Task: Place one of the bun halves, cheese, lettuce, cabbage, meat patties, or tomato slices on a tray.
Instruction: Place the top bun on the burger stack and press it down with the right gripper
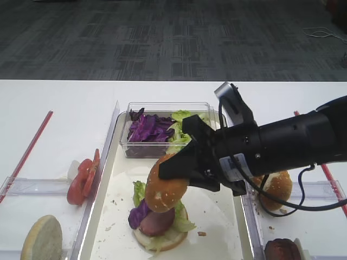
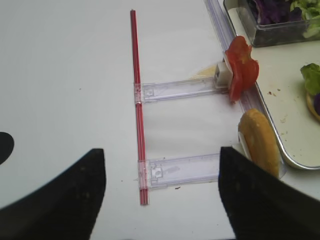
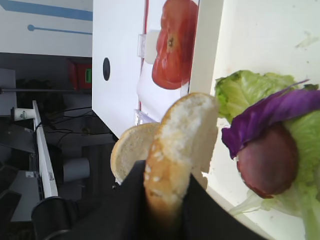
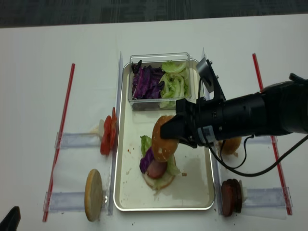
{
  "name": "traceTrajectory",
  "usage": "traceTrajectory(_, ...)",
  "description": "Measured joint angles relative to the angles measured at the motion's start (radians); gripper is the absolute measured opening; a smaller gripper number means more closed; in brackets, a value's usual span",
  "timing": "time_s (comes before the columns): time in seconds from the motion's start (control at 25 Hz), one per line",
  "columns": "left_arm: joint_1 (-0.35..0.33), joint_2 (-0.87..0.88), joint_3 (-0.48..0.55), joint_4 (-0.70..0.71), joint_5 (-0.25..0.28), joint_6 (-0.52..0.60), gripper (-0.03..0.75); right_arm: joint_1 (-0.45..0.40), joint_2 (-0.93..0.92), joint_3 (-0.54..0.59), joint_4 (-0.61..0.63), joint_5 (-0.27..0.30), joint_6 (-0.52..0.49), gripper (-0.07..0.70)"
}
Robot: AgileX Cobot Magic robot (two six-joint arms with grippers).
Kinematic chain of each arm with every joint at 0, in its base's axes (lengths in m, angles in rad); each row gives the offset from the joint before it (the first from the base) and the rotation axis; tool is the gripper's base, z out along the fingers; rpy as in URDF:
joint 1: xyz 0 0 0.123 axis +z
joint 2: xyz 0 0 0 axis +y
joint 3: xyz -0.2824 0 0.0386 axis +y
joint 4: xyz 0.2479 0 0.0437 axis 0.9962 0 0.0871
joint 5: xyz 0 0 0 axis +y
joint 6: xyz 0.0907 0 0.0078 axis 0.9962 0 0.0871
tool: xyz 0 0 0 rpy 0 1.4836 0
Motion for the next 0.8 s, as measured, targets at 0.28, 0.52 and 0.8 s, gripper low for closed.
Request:
traceTrajectory(0.28, 0.0, 0.0, 0.0, 0.0, 0.0, 0.0, 0.481, 0.026, 0.087, -0.006, 0.003, 0.036, 0.0, 0.139)
traceTrajectory(0.52, 0.0, 0.0, 0.0, 0.0, 0.0, 0.0, 0.481, 0.027, 0.161, -0.069, 0.009, 0.102, 0.0, 0.138)
traceTrajectory(0.8, 0.0, 0.0, 0.0, 0.0, 0.0, 0.0, 0.481, 0.028, 0.215, -0.073, 0.011, 0.108, 0.0, 0.138)
